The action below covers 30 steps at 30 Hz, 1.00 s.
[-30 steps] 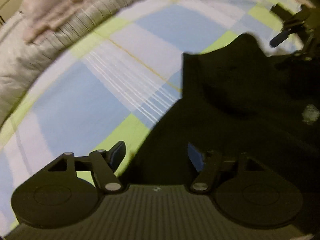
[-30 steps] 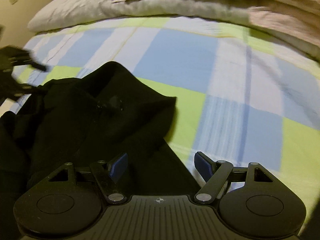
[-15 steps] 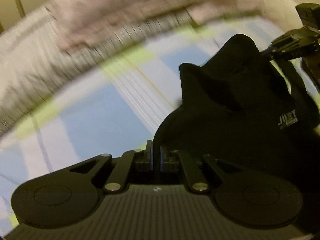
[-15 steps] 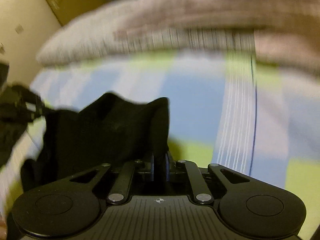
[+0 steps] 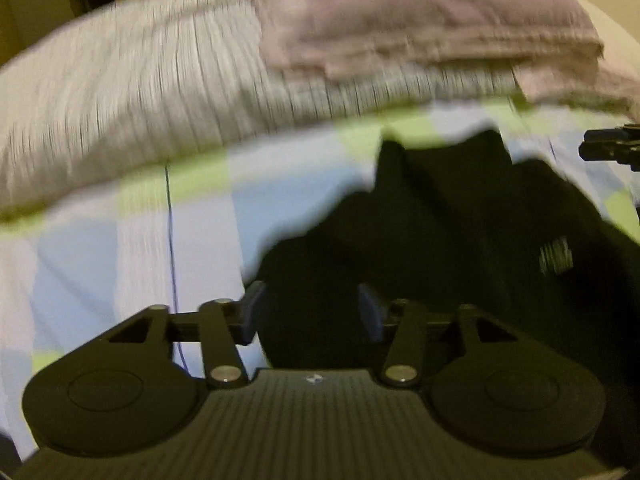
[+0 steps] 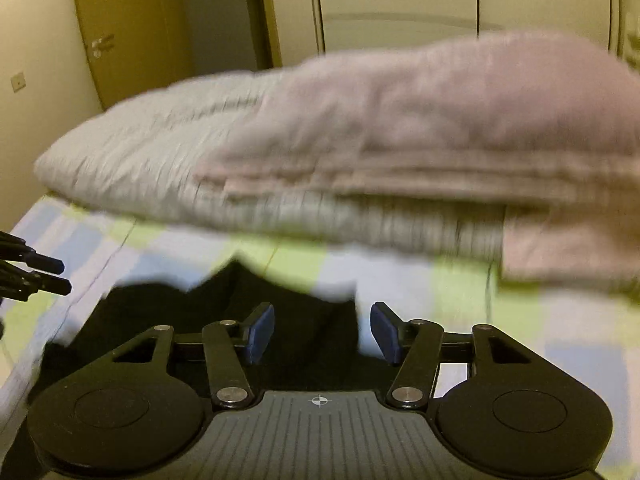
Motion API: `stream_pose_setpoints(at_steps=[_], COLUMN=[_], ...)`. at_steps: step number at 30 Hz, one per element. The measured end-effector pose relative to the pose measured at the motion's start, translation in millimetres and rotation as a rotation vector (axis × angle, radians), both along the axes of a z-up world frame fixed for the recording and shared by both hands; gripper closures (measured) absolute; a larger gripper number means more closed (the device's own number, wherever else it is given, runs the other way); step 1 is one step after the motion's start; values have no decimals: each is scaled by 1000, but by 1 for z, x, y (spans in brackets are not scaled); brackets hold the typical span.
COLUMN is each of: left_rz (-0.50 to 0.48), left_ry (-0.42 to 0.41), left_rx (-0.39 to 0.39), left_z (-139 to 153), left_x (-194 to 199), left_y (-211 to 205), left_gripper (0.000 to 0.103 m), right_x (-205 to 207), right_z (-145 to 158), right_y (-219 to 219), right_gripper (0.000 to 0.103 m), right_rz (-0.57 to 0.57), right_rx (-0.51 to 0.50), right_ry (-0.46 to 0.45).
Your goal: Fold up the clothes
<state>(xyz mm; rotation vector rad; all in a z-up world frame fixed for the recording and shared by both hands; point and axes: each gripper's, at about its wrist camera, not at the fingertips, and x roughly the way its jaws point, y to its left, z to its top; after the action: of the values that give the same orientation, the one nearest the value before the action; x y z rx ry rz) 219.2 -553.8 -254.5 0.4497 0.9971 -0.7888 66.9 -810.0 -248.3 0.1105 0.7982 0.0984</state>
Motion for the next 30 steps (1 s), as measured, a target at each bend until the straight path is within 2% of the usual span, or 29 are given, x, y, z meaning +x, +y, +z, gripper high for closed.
stream_pose_setpoints(at_steps=[1,4,7,11,18,23,27,30], left_rz=[-6,5,69,96,250,331,361,347], left_ry=[16,48,47,-3,5,56,199,260], left_rx=[20,46,17,29,89,15,-114,-160], left_z=[-9,-32,-32,-22,-20,-6,-9,-22], left_x=[-11,-34,-39,-49,-66,-81,-92,-99], left_y=[5,16,18,10,21,43,54,48], left_gripper=[47,46,45,41,38,38,34,34], right_x=[-10,-49,-89,-129,-147,-146,-148,-148], right_z=[-8,-33,-48,-60,-55,-46,-41,-42], right_y=[4,22,50,82,118,125,131,135], right_gripper=[46,46,46,46,46,46,46,46], right_rz=[-9,-48,-58,-93,-83,-89,-87,-87], right_rx=[28,99,139,195,202,179,160,156], right_ry=[27,122,200,290,329,318,312,316])
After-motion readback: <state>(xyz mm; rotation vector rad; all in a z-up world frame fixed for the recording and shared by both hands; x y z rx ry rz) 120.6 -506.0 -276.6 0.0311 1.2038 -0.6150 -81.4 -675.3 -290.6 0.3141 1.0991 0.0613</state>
